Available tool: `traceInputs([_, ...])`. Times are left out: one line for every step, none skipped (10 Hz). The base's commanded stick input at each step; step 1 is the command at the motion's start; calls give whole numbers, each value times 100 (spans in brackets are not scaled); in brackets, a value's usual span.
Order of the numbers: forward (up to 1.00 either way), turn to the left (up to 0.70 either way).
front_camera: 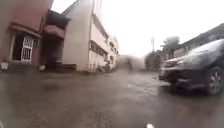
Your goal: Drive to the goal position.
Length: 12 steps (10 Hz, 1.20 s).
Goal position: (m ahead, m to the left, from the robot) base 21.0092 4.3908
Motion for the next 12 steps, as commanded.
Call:
traceInputs([50, 8])
traceInputs([50, 8])
traceInputs([50, 8])
traceInputs([50, 8])
traceInputs([50, 8])
traceInputs([50, 8])
traceInputs([50, 8])
traceInputs([50, 8])
traceInputs([50, 8])
traceInputs([50, 8])
traceInputs([50, 8])
traceInputs([50, 8])
